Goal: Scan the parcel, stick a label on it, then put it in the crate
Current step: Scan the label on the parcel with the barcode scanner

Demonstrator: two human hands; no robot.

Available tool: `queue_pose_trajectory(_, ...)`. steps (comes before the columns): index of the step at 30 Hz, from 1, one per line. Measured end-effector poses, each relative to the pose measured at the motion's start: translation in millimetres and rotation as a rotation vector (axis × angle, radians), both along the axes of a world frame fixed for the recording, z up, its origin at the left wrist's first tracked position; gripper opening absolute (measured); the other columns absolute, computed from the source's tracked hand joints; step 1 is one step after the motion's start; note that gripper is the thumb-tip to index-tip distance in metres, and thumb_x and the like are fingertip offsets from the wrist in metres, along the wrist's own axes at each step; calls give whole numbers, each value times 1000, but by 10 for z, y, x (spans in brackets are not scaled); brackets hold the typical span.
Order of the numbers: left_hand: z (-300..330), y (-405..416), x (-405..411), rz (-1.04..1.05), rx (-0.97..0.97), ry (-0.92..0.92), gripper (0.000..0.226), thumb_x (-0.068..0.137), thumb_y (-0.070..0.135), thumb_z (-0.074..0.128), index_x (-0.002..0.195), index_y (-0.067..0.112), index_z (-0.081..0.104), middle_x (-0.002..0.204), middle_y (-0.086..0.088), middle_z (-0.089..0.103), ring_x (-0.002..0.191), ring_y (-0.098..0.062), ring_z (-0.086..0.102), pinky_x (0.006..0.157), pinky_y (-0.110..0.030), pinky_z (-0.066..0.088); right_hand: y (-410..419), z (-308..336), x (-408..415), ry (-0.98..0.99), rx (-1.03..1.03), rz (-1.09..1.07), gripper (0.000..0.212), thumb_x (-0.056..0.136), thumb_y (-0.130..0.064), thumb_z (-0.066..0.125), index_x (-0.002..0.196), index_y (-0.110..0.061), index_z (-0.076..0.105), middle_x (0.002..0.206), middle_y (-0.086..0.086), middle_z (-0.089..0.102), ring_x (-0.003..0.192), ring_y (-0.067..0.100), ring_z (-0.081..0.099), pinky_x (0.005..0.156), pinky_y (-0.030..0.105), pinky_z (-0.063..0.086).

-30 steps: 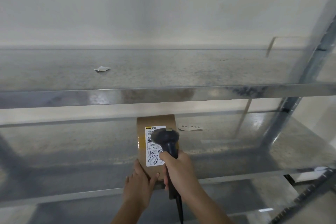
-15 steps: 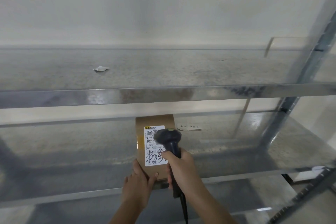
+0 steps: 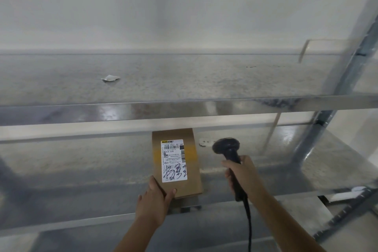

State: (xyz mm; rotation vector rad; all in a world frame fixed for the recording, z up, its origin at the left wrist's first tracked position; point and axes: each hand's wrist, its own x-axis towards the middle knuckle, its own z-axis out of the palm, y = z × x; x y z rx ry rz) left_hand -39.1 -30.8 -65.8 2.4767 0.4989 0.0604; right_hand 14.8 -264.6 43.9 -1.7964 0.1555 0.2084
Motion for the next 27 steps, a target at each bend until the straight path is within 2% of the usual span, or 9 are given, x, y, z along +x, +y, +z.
queue_pose_trajectory(6,84,39,94,-14,-57,42,59,85,57,45,123,21,20,125,-4,61,108,-28,60,97,-45,44,-612,-290,524,38,-72,-71,5,85,-1,57,80,1,55,50,6,54,35,15,47,37,23,41)
queue_pose_trajectory(10,147,71,204,-7,-156,87,48,87,53,48,116,24,23,128,-2,59,112,-29,58,98,-43,42,-907,-522,815,53,-229,-161,8,85,-2,58,87,5,55,60,15,57,47,23,53,44,28,45)
queue_pose_trajectory(13,159,120,329,12,-299,86,43,86,48,53,109,25,24,130,-7,58,113,-32,57,99,-44,42,-1102,-729,1034,70,-327,-206,14,84,-4,56,87,9,58,61,18,58,52,26,54,52,33,44)
queue_pose_trajectory(16,190,131,423,37,-405,68,40,88,38,57,109,21,27,131,-10,56,115,-31,55,99,-43,42,-1225,-898,1218,76,-409,-231,15,84,-6,58,82,8,60,60,16,57,54,25,54,56,34,43)
queue_pose_trajectory(21,239,113,486,49,-482,68,39,89,32,56,113,17,29,131,-13,53,115,-32,53,97,-41,43,-1306,-991,1331,27,-501,-231,24,88,-6,57,65,0,54,51,7,50,48,18,48,45,23,33)
queue_pose_trajectory(24,220,130,480,60,-520,72,48,88,33,58,121,14,30,131,-12,54,113,-31,54,100,-48,44,-1363,-1088,1354,35,-545,-182,35,89,-4,55,56,-4,47,49,5,46,47,14,44,46,23,31)
queue_pose_trajectory(27,219,122,462,73,-504,84,55,88,35,58,128,12,29,129,-12,55,111,-31,55,99,-47,44,-1389,-1160,1359,54,-601,-148,39,90,-3,53,54,-9,41,50,3,42,47,14,39,46,23,29)
